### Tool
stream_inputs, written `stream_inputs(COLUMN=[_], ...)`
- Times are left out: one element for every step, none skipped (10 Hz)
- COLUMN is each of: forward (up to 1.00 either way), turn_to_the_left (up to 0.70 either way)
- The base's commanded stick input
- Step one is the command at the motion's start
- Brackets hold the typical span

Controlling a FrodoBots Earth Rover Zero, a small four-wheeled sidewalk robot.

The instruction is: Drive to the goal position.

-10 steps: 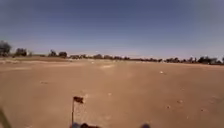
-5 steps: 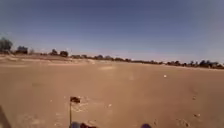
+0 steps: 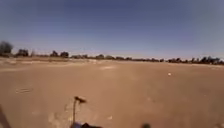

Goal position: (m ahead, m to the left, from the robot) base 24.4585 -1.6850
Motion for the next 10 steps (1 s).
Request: stream_inputs(forward=[0.70, 0.70, 0.70, 0.70, 0.70, 0.70, 0.70, 0.70, 0.70, 0.70], turn_to_the_left=[0.00, 0.00, 0.00, 0.00, 0.00, 0.00, 0.00, 0.00, 0.00, 0.00])
